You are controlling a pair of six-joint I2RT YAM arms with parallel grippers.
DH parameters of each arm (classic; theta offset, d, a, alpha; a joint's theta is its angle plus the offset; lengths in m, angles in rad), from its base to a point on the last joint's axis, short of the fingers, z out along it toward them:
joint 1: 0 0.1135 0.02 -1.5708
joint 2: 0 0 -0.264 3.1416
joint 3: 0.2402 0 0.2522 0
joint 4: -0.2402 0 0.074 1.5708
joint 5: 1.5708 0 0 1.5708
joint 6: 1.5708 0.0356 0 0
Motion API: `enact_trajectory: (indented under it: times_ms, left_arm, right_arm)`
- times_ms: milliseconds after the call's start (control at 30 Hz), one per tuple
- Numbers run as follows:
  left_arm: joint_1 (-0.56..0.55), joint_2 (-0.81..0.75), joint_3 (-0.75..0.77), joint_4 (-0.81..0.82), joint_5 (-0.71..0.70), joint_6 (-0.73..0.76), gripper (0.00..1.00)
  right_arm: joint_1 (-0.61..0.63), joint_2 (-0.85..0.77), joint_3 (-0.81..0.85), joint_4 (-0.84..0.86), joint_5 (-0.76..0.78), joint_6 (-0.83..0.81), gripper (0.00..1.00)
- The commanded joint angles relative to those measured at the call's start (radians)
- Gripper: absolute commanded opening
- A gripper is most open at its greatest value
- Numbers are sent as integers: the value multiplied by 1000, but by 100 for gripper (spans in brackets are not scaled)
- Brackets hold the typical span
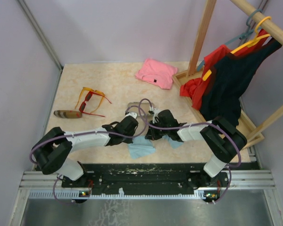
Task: Organize the sunglasses
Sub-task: Fold the glasses cleaning cloth at the center of the board.
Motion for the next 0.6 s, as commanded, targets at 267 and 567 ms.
enact_trajectory:
  times_ms: [267,567]
  left_arm:
    - [-17,14,24,-119,-46,-25,1]
    - [12,20,96,-51,-79,34,1]
  right_arm:
    - [-12,-5,-12,24,15,-16,0]
    - [-12,-57,24,34,123,-68,0]
